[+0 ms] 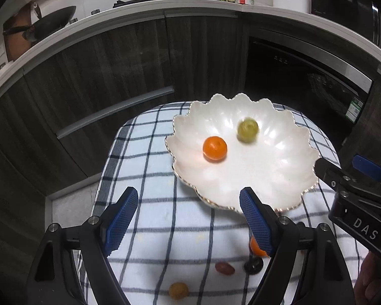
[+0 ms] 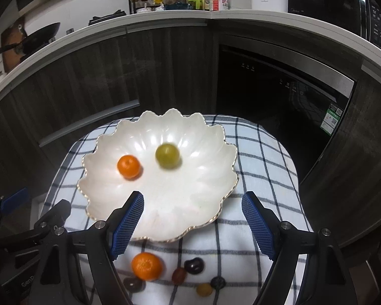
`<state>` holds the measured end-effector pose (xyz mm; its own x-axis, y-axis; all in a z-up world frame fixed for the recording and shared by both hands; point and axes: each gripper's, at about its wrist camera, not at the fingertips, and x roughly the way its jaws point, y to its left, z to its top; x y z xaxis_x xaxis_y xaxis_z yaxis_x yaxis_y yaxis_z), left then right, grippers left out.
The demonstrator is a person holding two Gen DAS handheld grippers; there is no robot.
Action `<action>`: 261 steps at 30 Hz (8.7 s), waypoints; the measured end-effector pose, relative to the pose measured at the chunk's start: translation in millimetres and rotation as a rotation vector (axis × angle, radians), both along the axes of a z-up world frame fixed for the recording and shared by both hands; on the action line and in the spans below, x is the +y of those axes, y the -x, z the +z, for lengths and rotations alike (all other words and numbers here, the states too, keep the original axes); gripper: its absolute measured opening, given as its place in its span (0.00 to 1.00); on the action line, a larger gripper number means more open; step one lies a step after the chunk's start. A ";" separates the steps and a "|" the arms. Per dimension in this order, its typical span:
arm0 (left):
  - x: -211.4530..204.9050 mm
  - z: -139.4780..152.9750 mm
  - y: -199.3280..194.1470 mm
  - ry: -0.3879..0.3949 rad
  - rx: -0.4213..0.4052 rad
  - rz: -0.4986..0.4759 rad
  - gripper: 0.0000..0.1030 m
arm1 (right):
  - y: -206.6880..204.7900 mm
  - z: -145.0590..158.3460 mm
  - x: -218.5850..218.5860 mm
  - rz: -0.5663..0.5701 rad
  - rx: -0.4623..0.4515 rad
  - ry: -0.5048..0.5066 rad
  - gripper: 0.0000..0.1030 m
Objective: Organize fruits
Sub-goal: 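Withdraw both tools from the bowl and lower toward the remaining fruits, then grasp the brown fruit with the left tool while the right tool grasps a dark plum, then carry the brown fruit and dark plum over the bowl with both tools, then open both tools to drop the brown fruit and plum into the bowl, then withdraw both tools from the bowl and lower toward the fruits on the cloth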
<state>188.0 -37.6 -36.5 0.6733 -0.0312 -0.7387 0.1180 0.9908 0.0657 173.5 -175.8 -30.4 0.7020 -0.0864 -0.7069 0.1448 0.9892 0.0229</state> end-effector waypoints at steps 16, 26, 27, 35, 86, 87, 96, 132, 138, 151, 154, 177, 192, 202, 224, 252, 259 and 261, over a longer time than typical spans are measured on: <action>17.0 -13.6 36.1 0.015 0.014 0.013 0.80 | 33.5 -12.4 18.5 0.053 0.016 -0.016 0.78; 27.1 -31.7 53.4 -0.009 0.032 0.027 0.80 | 49.1 -29.0 31.5 0.077 0.041 -0.015 0.78; 28.6 -33.5 55.7 -0.009 0.032 0.031 0.80 | 50.6 -30.8 32.7 0.081 0.044 -0.013 0.78; 38.4 -46.4 66.4 -0.021 0.039 0.056 0.80 | 59.1 -45.6 44.0 0.114 0.068 -0.005 0.78; 30.0 -116.3 79.2 -0.051 0.140 -0.083 0.25 | 50.5 -120.8 77.7 0.267 0.214 -0.031 0.33; 29.8 -115.9 79.0 -0.051 0.142 -0.083 0.25 | 50.9 -120.8 78.0 0.273 0.216 -0.035 0.30; 32.1 -105.3 78.6 -0.039 0.145 -0.073 0.25 | 54.7 -107.2 77.5 0.284 0.204 -0.043 0.29; -9.9 -6.0 3.9 -0.014 0.011 -0.136 0.25 | 10.7 -9.0 11.1 0.139 0.040 0.010 0.29; -16.3 -0.5 -11.8 -0.008 0.004 -0.140 0.25 | -4.6 -0.4 0.4 0.119 0.019 0.018 0.29; -32.7 6.8 -44.3 -0.022 -0.040 -0.146 0.25 | -35.4 -4.2 -18.0 0.084 0.033 0.008 0.29; -35.3 5.4 -51.1 -0.022 -0.040 -0.150 0.25 | -42.1 -6.2 -21.6 0.079 0.037 0.002 0.29; -36.8 -18.6 -84.9 0.016 0.037 -0.138 0.25 | -78.2 -24.8 -30.4 0.088 0.077 -0.006 0.29; -31.5 -18.4 -85.1 0.004 0.042 -0.121 0.47 | -82.2 -31.1 -24.5 0.113 0.114 0.004 0.30; -23.3 -10.2 -86.3 0.006 0.021 -0.095 0.64 | -80.7 -19.9 -30.4 0.068 0.085 0.012 0.63; -35.3 19.9 -68.9 -0.003 -0.038 -0.113 0.72 | -66.8 11.2 -41.4 0.048 0.023 0.007 0.64; -57.6 23.4 -20.4 -0.002 -0.060 -0.192 0.72 | -10.3 14.5 -62.5 0.014 -0.001 -0.003 0.64; -58.0 20.7 -7.4 -0.008 -0.060 -0.211 0.72 | 2.4 11.8 -60.5 0.021 0.004 -0.001 0.64; -57.8 19.4 -3.5 -0.006 -0.059 -0.215 0.72 | 6.1 10.8 -60.4 0.021 0.005 -0.005 0.64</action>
